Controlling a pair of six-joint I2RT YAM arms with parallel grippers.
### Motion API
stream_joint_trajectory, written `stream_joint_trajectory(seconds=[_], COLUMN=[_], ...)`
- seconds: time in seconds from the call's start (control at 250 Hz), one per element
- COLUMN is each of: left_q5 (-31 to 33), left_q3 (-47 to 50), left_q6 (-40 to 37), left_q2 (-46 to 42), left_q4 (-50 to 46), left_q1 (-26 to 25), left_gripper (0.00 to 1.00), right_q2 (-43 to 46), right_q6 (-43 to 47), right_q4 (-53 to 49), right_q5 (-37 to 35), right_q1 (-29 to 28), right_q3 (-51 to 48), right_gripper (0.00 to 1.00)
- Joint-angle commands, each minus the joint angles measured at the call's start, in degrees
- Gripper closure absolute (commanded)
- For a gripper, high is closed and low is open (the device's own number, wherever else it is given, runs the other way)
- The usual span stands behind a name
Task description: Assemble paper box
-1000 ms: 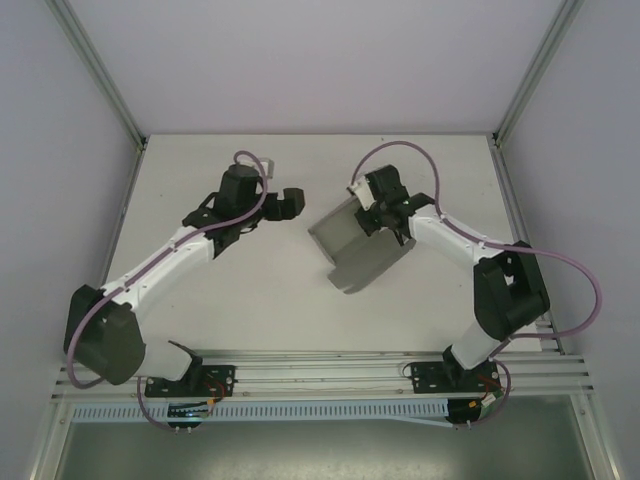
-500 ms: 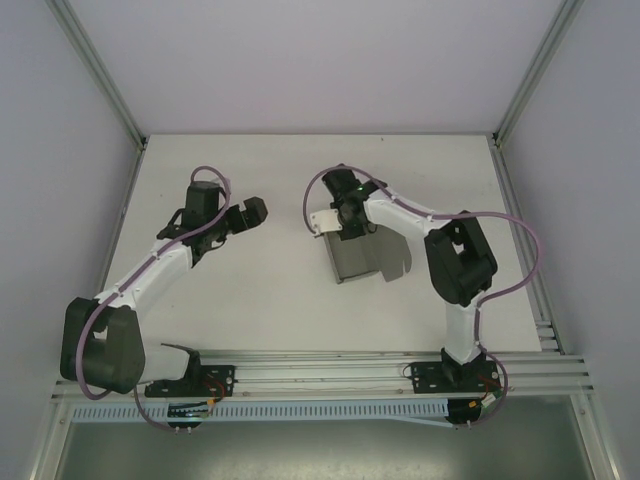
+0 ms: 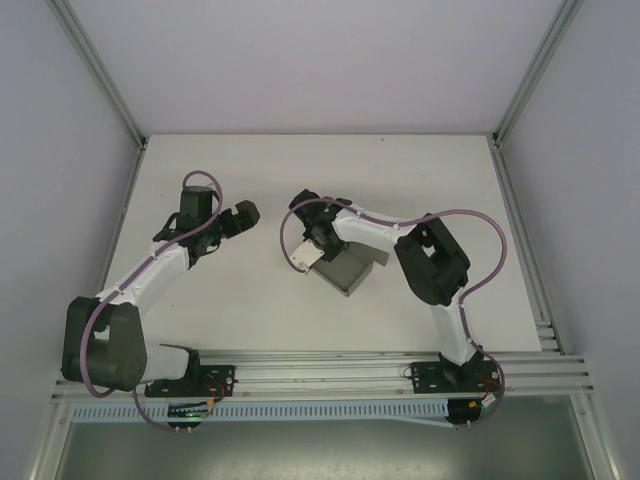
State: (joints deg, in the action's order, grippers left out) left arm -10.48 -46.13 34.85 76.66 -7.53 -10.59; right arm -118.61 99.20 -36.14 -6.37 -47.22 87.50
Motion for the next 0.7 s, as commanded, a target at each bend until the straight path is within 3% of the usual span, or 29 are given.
stream_joint_trajectory(seconds=[0.0, 0.02, 0.188, 0.3, 0.392, 0.488, 0.628, 0.695], left_q5=[0.53, 0.53, -0.54, -1.75, -4.12, -7.10, -9.07, -9.40], left_q3=[-0.26, -0.38, -0.29, -0.36, -0.77, -1.90, -4.56, -4.87], left_q6=[0.33, 0.21, -0.27, -0.77, -1.76, -3.58, -6.61, -7.27], left_q2=[0.27, 0.23, -0.71, -0.37, 0.57, 2.15, 4.63, 5.07], left_q4=[-0.48, -0.55, 0.38, 1.17, 2.32, 3.39, 2.56, 2.90], left_q1=[0.37, 0.39, 0.39, 0.39, 0.39, 0.42, 0.37, 0.38], left_gripper=[0.01, 0.02, 0.02, 0.02, 0.02, 0.02, 0.02, 0.02], right_q2=[4.06, 5.11, 14.05, 21.31, 27.31, 32.88, 44.17, 49.57], right_q6=[-3.95, -4.28, -9.25, -22.12, -44.13, -71.27, -110.14, -121.28], right_q4=[-1.26, -1.01, 0.91, 9.22, 18.64, 16.23, 15.37, 14.04], right_q5=[1.85, 2.25, 3.15, 3.64, -2.23, -7.97, -8.76, -1.56], right_q1=[0.80, 0.82, 0.77, 1.92, 3.06, 6.03, 13.53, 20.20], right_q3=[2.64, 2.43, 1.77, -2.01, -6.30, -8.96, -22.52, -29.65], right_gripper=[0.05, 0.01, 0.01, 0.01, 0.01, 0.01, 0.01, 0.01])
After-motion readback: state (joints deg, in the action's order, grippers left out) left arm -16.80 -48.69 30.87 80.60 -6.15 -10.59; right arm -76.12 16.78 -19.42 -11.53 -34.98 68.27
